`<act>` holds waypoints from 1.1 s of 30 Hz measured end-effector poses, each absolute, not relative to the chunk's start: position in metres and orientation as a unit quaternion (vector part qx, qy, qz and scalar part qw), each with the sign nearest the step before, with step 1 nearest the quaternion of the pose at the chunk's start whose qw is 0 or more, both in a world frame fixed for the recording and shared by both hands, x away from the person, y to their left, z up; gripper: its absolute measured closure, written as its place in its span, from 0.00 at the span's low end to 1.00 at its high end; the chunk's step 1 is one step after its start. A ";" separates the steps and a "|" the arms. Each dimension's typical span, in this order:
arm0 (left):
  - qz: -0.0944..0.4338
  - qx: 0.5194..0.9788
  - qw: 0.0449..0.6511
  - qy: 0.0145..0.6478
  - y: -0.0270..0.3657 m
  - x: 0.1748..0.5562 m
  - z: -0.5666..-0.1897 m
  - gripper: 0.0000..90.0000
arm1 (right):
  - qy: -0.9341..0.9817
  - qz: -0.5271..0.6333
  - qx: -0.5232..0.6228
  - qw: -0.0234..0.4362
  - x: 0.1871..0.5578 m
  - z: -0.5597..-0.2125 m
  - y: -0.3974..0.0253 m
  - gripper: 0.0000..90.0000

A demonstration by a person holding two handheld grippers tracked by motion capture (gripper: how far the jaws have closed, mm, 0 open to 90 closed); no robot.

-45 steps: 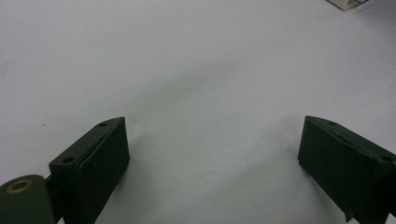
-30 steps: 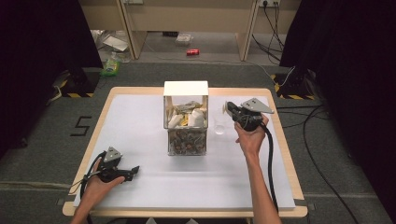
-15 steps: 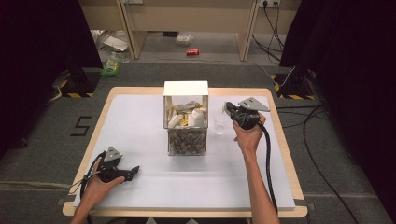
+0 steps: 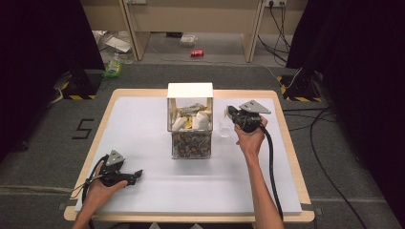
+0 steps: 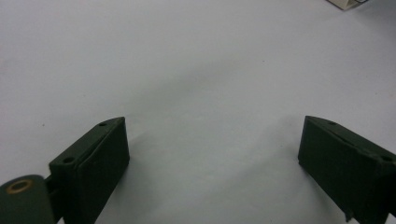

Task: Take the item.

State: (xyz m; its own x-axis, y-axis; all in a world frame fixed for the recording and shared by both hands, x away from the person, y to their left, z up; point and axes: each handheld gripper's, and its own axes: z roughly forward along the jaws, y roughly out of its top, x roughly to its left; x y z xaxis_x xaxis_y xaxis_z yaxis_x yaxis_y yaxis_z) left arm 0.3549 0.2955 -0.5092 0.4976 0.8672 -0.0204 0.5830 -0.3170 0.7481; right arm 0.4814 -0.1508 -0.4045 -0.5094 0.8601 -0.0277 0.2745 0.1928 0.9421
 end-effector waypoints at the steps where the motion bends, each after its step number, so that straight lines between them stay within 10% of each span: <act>1: 0.198 0.787 0.360 0.461 0.296 0.355 -0.509 0.09 | 0.714 0.495 0.398 0.295 0.482 -0.405 -0.151 0.99; 33: 0.198 0.787 0.360 0.461 0.296 0.355 -0.509 0.09 | 0.734 0.466 0.404 0.284 0.491 -0.420 -0.142 0.99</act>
